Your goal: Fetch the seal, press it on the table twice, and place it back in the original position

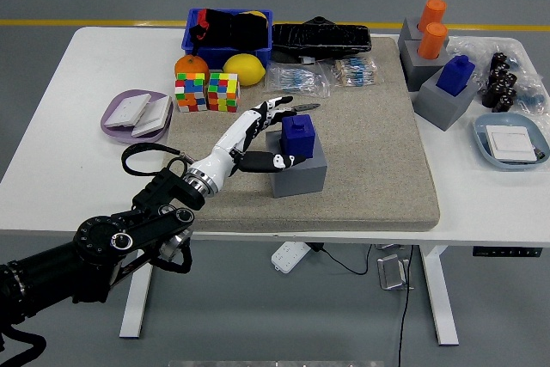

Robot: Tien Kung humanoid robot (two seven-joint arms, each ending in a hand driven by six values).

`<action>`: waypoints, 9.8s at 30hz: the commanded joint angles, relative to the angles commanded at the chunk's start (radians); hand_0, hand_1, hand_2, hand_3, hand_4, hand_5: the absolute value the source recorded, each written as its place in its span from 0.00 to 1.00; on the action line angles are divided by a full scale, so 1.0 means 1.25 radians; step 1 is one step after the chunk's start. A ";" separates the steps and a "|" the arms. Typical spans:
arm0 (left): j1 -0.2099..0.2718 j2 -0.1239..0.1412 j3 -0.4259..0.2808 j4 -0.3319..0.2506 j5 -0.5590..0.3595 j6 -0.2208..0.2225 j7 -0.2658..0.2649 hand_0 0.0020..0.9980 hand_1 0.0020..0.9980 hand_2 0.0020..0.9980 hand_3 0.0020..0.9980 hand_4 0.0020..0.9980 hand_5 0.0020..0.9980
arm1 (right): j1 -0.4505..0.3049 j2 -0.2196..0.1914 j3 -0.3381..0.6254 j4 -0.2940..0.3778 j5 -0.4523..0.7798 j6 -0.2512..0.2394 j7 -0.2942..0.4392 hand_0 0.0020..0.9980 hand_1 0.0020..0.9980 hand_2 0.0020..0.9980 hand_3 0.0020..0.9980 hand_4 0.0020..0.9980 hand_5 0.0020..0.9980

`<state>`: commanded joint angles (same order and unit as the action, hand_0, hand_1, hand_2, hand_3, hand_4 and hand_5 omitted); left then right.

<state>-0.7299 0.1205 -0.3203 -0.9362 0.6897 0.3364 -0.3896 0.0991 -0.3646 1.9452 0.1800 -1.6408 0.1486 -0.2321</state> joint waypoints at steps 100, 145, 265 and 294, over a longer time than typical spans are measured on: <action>-0.006 0.032 -0.098 -0.023 0.098 0.100 0.042 0.81 0.54 0.48 0.80 0.66 0.00 | -0.005 0.002 -0.002 0.000 0.000 -0.004 0.004 0.79 0.72 0.72 0.66 0.80 0.49; 0.060 0.041 -0.038 0.211 -0.044 0.112 -0.028 0.81 0.54 0.47 0.80 0.66 0.00 | -0.009 0.010 0.012 0.000 -0.005 -0.004 0.006 0.79 0.72 0.72 0.66 0.80 0.49; -0.057 -0.010 0.020 0.039 0.055 0.041 0.078 0.81 0.54 0.48 0.79 0.67 0.00 | -0.003 -0.001 -0.011 0.000 0.002 -0.004 0.004 0.79 0.72 0.72 0.66 0.80 0.49; -0.041 -0.041 0.008 0.060 0.043 0.054 0.053 0.80 0.54 0.47 0.79 0.67 0.00 | -0.002 -0.001 -0.017 0.000 0.005 -0.004 0.005 0.79 0.72 0.72 0.66 0.80 0.49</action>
<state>-0.7809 0.0688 -0.3107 -0.8608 0.7429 0.4043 -0.3228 0.0962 -0.3664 1.9234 0.1800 -1.6345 0.1436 -0.2264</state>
